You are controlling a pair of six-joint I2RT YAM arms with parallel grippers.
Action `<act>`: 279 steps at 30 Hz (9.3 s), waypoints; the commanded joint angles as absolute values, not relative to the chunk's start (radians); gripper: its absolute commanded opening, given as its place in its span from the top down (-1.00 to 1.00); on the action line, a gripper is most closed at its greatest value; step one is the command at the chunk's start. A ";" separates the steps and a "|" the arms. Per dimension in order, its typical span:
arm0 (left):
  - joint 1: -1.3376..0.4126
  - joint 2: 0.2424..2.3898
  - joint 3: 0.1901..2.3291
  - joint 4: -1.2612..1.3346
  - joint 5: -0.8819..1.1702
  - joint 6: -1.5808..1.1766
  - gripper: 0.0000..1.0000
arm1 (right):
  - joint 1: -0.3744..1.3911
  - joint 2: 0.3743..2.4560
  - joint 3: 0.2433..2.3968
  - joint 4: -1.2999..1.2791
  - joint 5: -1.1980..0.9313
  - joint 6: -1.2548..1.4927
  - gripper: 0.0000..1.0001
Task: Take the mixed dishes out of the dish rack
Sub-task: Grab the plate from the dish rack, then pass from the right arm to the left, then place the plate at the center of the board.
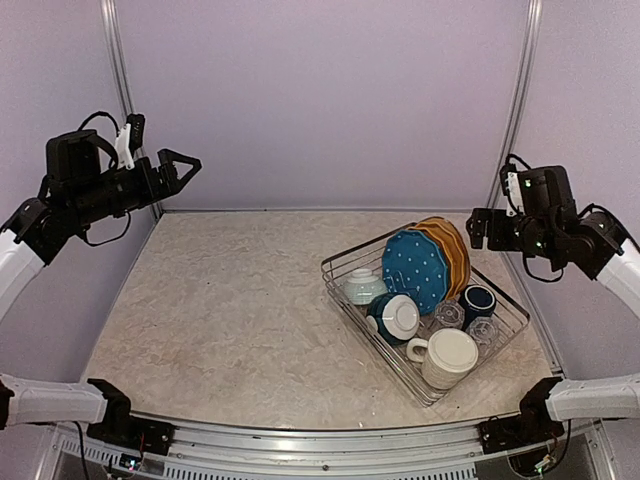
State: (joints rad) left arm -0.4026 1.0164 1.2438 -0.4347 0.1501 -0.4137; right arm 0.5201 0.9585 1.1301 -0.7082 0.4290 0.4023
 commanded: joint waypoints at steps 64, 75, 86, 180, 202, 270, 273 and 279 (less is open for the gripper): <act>-0.416 1.092 1.313 -0.451 0.221 -0.388 -0.98 | 0.744 1.694 1.345 -0.783 0.683 0.387 0.09; -0.417 1.096 1.316 -0.455 0.223 -0.391 -0.98 | 0.732 1.703 1.328 -0.736 0.654 0.355 0.11; -0.415 1.127 1.317 -0.456 0.236 -0.403 -0.98 | 0.731 1.701 1.359 -0.740 0.655 0.338 0.52; -0.475 1.538 1.330 -0.309 0.843 -0.734 -0.22 | 0.706 1.463 1.188 0.207 -0.368 0.922 1.00; -0.463 1.505 1.307 -0.306 0.751 -0.730 1.00 | 0.698 1.444 1.113 0.144 -0.292 0.845 -0.12; 0.030 1.952 1.178 -0.227 0.354 -0.839 -0.35 | 0.658 1.115 1.076 -0.633 0.166 0.337 -0.97; 0.026 1.918 1.155 -0.244 0.339 -0.839 -0.58 | 0.657 1.133 1.068 -0.625 0.173 0.321 -0.93; 0.028 1.771 1.088 -0.275 0.332 -0.835 -0.81 | 0.657 1.180 1.107 -0.673 0.252 0.269 -0.79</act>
